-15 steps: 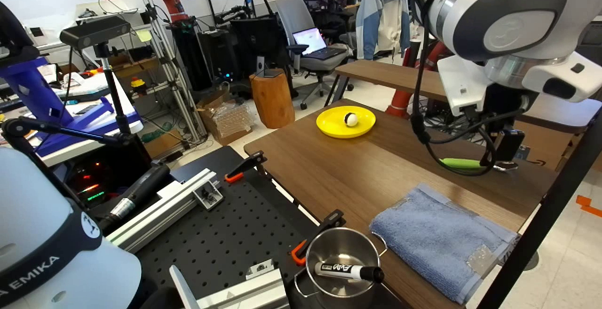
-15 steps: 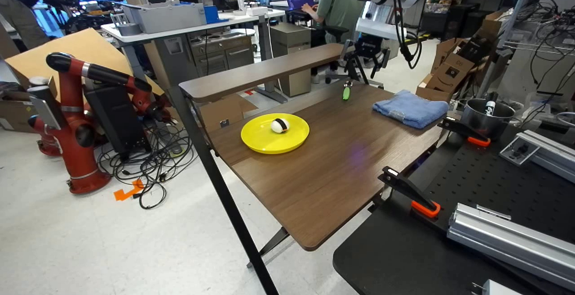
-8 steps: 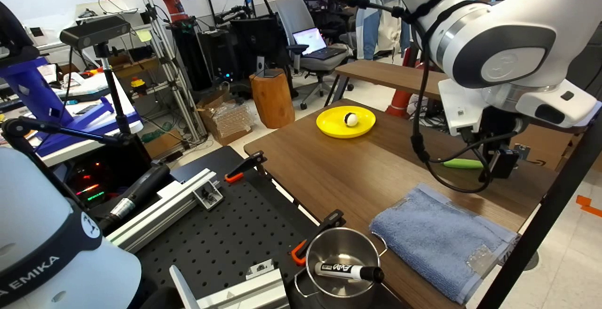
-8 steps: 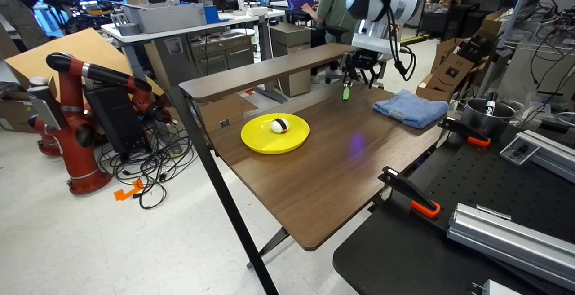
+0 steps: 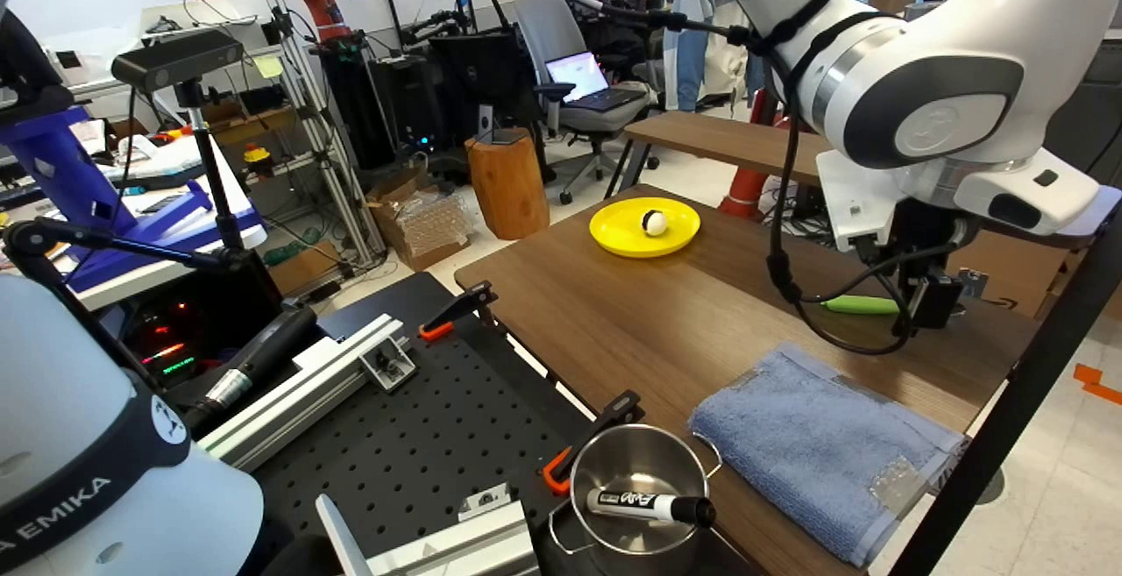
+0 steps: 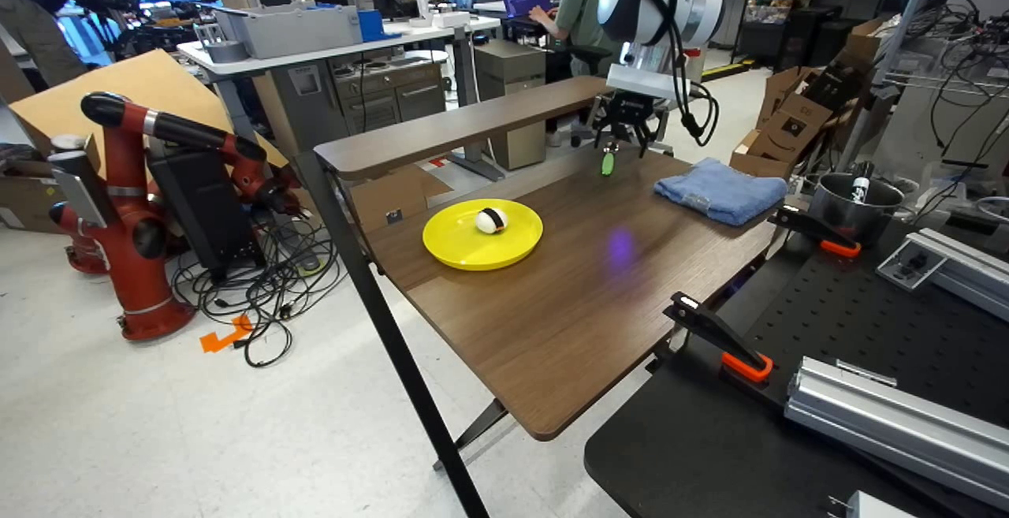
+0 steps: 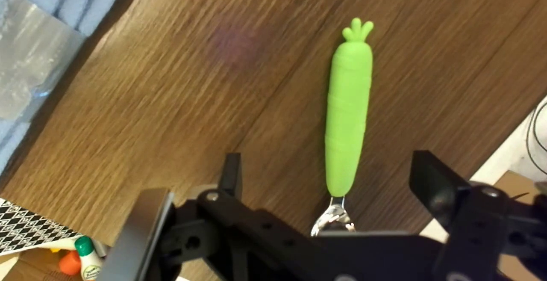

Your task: Move the spoon to the left

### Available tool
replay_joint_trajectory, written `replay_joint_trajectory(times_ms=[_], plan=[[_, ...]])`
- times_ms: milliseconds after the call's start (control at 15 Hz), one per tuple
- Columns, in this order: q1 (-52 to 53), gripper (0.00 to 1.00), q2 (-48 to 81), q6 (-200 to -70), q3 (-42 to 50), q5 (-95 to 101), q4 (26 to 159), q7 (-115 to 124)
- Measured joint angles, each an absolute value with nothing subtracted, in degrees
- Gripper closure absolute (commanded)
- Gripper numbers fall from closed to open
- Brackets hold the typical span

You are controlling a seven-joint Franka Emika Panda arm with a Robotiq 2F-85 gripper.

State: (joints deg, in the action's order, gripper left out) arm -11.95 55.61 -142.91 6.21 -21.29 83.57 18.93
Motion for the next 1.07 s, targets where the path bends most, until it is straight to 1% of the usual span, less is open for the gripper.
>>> replay_joint_trajectory(times_ms=[333, 400, 467, 800, 1067], plan=[[-11.02, 0.0, 57.82, -142.9, 7.18, -19.38, 81.29, 21.89], [-10.97, 0.15, 58.14, -142.9, 7.37, -19.07, 80.93, 22.37], [-10.93, 0.26, 58.5, -142.9, 7.58, -18.73, 80.55, 22.84], [-10.73, 0.66, 59.5, -142.88, 8.37, -16.74, 78.77, 24.12], [-10.61, 0.95, 59.75, -142.86, 8.48, -15.86, 77.95, 24.35]])
